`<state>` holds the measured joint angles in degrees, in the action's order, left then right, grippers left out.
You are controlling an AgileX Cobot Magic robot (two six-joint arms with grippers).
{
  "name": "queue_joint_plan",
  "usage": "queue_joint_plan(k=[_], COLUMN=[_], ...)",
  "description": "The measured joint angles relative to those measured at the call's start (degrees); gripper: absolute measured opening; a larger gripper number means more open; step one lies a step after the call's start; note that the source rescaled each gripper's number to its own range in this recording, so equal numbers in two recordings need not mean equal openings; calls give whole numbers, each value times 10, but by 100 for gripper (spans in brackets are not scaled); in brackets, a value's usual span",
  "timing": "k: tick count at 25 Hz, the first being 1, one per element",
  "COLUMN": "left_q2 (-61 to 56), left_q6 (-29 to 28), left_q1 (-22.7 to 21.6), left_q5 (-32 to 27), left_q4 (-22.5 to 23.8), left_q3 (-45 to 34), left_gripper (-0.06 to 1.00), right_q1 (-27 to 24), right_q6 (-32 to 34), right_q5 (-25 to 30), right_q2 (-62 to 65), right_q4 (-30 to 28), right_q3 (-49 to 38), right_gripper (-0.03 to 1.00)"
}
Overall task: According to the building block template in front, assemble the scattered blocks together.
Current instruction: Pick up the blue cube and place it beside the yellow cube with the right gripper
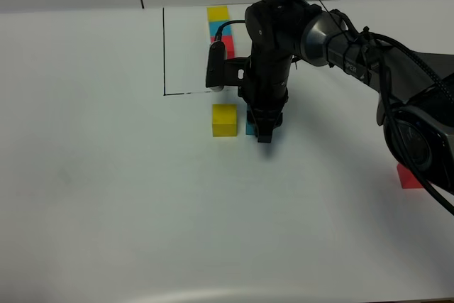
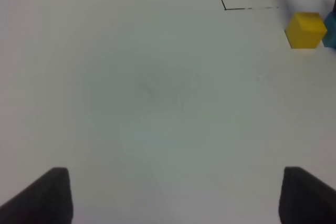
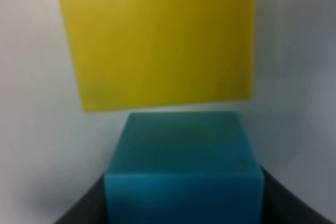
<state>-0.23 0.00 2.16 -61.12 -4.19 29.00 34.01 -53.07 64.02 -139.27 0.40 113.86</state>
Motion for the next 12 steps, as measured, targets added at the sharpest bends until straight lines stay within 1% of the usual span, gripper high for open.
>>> queue_joint_plan(k=[7,12], left_q2=[0,0], left_q6=[0,0], left_q1=[0,0], left_q5=[0,0], left_q4=[0,0], left_q3=[0,0], left_gripper=[83,83], right_q1=[3,13], right_q6=[2,3], right_q5=[-1,1], right_q2=[-6,-10], right_q4=[-4,-21], right_q3=[4,7], right_gripper=[2,2])
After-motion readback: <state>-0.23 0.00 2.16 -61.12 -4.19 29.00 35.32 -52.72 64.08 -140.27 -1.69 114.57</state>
